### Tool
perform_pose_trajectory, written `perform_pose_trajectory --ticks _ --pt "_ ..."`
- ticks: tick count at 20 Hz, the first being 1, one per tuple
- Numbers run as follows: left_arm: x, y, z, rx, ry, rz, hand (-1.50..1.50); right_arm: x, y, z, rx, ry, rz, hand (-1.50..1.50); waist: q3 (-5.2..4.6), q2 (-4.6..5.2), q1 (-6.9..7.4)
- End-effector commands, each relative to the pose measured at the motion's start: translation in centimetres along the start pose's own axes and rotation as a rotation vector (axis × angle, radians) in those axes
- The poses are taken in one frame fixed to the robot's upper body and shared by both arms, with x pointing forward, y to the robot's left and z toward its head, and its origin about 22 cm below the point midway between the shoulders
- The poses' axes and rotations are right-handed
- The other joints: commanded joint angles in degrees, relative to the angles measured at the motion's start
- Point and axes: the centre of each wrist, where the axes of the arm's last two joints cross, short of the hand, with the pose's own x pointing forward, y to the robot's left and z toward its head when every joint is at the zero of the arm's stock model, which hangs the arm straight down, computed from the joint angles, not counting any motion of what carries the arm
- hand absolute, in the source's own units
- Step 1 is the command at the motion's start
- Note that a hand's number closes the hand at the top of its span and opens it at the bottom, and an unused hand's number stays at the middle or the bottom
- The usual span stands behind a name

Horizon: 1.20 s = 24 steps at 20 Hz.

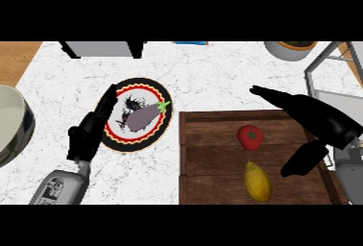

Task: Pick the tomato from the tray and place it in the tiered shelf

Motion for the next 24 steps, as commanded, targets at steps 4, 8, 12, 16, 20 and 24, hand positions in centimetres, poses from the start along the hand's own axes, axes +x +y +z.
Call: perform_pose_trajectory --ticks 4,8,12,16,20,24 --pt "1.2 1.3 1.3 0.018 -0.013 -0.013 0.00 1.2 1.5 -0.3 0.015 0.029 0.024 -1.50 0.00 -0.06 0.07" --pt "0.1 -0.8 0.9 -0.018 0.001 0.000 0.00 -1.5 2.3 -0.4 0.002 0.045 0.028 -1.50 0.01 0.00 -0.04" --pt "0.7 0.0 -1.5 0.014 -0.005 -0.010 0.00 -1.5 2.8 -2.6 0.008 0.039 0.046 -1.50 0.01 0.06 -0.02" --pt "0.4 0.1 -1.9 -0.007 0.000 0.012 0.00 0.0 3.4 -1.6 0.023 0.065 0.073 -1.50 -0.01 0.02 -0.21" --pt "-1.7 -0.1 -0.4 0.007 0.002 0.006 0.00 -1.7 3.1 -2.5 0.018 0.070 0.077 -1.50 0.00 0.03 -0.03" --pt "-1.8 -0.1 0.9 0.009 -0.019 -0.007 0.00 -3.5 3.7 -1.4 0.032 0.086 0.090 -1.50 0.00 0.01 -0.08"
